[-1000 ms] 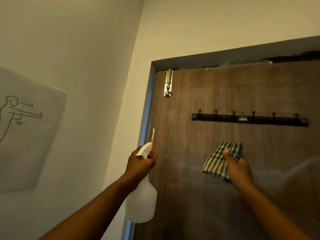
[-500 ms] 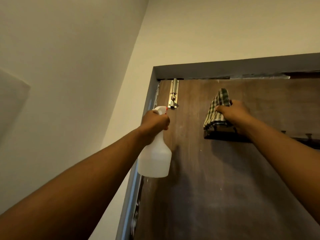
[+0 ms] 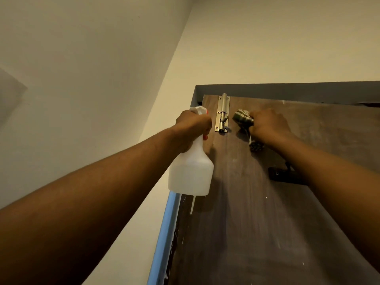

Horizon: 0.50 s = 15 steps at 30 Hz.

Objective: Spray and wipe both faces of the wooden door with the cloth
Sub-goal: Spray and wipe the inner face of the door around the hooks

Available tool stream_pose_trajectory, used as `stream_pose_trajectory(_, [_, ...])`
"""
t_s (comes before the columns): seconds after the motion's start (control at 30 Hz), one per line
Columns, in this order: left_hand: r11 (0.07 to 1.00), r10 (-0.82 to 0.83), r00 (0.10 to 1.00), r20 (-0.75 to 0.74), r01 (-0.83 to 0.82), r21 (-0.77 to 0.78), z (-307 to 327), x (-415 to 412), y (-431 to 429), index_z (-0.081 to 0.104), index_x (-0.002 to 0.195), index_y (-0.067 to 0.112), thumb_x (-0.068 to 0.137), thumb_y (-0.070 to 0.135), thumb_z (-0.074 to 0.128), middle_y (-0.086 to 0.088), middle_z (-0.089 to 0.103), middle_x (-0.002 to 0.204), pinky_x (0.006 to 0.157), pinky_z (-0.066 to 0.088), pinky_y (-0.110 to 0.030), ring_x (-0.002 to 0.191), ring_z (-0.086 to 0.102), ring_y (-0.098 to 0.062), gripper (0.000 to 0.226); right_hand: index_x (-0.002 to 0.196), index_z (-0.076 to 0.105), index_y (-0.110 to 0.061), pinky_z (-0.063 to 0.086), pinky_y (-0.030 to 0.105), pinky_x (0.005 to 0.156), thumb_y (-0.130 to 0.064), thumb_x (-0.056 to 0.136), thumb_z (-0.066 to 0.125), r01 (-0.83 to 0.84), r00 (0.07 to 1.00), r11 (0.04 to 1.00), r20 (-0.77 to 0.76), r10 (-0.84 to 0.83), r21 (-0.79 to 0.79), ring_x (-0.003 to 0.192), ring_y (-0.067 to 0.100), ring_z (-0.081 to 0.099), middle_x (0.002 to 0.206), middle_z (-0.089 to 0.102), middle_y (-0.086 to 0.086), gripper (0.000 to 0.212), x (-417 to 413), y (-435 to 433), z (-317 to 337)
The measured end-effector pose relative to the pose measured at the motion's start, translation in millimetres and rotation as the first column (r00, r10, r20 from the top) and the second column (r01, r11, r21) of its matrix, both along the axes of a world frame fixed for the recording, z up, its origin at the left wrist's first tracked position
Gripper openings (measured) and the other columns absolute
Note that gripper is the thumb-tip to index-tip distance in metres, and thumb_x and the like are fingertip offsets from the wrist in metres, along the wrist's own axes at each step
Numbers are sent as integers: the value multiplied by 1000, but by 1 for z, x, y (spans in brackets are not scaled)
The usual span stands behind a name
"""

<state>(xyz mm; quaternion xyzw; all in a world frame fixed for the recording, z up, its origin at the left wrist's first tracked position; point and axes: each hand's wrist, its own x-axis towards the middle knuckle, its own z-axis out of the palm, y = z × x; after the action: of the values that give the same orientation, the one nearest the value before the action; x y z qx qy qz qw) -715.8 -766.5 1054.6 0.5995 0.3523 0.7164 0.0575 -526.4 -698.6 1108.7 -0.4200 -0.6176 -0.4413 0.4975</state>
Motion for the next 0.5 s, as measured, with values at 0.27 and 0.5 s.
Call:
stream_pose_trajectory(0.27, [999,32,999,3,-32,27,4,8,-7,46,115,8,75,7,59,-19,61,105,72,56,-35,88,65,-28,42,111,65,-15,46,31,65,-14,90,63,-51,996,979,57,64,-196,79,21,57,83,57,2,22,10,1,8])
stream_pose_trajectory(0.5, [998,64,998,0,-64,7,4,15,-15,49,107,8,76,7,58,-18,62,102,63,53,-30,79,62,-24,32,112,64,-17,42,28,56,-17,89,63,-131,990,971,-69,119,-202,71,18,55,83,58,3,23,32,17,10])
